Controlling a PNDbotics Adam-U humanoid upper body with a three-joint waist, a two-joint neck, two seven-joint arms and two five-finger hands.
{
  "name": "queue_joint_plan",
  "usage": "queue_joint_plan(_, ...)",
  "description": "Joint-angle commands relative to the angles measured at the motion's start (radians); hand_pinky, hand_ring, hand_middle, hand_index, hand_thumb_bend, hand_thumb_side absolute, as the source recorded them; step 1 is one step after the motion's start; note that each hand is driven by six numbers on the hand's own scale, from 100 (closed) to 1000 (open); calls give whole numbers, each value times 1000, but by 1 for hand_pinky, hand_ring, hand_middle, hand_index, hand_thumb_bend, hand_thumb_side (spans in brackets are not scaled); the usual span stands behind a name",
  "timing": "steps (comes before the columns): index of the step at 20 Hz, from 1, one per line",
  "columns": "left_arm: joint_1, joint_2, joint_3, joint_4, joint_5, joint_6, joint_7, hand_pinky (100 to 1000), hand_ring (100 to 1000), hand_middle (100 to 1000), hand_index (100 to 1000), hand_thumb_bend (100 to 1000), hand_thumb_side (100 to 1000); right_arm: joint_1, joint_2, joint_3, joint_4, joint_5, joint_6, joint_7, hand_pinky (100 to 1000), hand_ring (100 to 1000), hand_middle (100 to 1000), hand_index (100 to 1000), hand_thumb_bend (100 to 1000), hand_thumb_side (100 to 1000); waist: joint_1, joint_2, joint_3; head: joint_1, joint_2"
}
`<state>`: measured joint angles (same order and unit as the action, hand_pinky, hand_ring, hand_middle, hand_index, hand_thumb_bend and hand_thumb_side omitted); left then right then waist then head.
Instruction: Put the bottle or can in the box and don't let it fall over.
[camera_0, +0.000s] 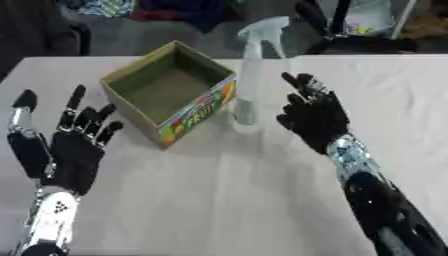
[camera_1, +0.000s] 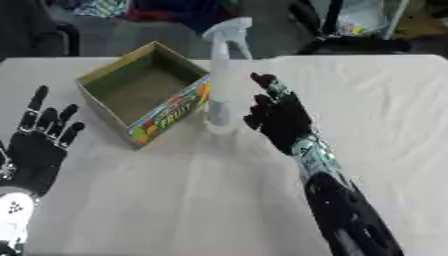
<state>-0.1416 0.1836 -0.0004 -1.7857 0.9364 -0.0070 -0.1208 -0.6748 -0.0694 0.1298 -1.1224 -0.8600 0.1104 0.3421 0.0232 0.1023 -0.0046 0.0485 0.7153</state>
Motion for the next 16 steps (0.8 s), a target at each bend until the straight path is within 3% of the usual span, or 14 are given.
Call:
queue_joint_plan(1, -14, 5, -2, -21, 6, 1, -3, 558, 683, 402, 991, 299, 907, -32, 0, 1, -1, -3, 0, 6, 193, 110, 162, 1000, 100, 393, 2, -14, 3, -7, -7)
queue_joint_plan(16, -18, 5, -9, -24, 14, 5, -8, 558, 680, 404, 991, 293, 907, -93, -2, 1, 28, 4, -18, 14, 212, 109, 168, 1000, 100, 379, 8, -17, 29, -25, 1)
